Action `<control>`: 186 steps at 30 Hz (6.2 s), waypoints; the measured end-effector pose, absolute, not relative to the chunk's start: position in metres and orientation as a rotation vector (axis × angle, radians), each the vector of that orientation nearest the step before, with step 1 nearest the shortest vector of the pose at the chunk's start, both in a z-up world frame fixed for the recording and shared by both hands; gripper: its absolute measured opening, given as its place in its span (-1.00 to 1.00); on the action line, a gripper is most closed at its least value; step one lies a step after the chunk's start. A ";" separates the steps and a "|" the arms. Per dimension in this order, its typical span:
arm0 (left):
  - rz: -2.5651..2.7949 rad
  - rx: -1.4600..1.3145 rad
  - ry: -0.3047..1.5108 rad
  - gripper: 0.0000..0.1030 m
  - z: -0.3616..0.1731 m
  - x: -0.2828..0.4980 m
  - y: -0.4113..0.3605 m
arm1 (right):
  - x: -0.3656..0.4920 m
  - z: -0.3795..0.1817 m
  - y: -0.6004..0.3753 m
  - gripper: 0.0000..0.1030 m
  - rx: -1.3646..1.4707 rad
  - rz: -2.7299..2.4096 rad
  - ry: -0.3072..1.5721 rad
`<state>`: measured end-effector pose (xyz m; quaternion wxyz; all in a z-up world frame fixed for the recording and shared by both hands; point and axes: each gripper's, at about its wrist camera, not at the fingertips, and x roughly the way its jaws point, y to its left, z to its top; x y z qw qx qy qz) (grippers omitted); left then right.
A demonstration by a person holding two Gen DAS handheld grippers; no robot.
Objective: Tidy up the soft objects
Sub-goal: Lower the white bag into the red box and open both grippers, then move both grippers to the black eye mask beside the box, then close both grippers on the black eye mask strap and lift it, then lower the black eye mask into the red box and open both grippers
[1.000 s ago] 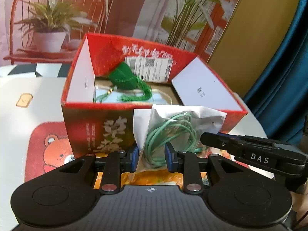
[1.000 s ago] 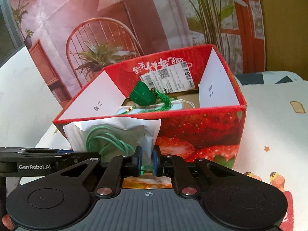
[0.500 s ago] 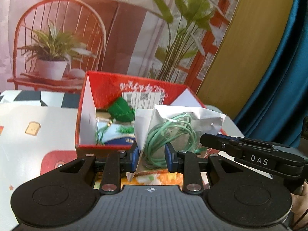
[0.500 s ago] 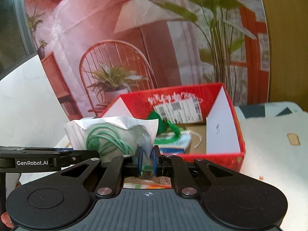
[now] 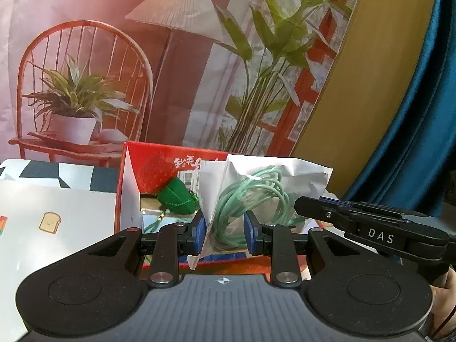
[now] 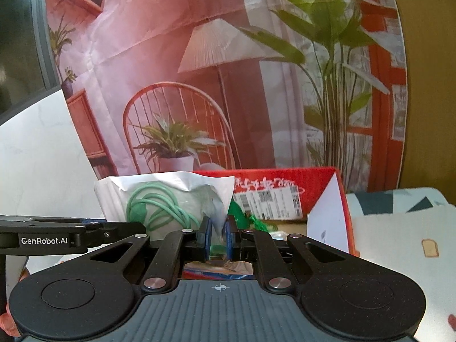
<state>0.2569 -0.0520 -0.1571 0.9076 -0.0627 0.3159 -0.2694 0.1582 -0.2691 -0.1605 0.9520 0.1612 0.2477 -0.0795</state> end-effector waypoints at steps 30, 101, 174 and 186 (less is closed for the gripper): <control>-0.536 -0.146 0.776 -0.42 -0.189 0.313 -0.069 | 0.205 -0.199 -0.304 -0.82 0.376 -0.195 0.592; -0.384 -0.214 0.941 0.06 -0.268 0.148 0.002 | 0.028 -0.283 -0.224 0.08 0.352 -0.337 0.733; -0.322 -0.144 0.462 -0.76 -0.151 0.238 -0.028 | 0.139 -0.162 -0.282 -0.94 0.125 -0.318 0.461; -0.276 -0.100 0.566 -0.76 -0.176 0.303 -0.052 | 0.193 -0.196 -0.307 -0.94 0.053 -0.367 0.533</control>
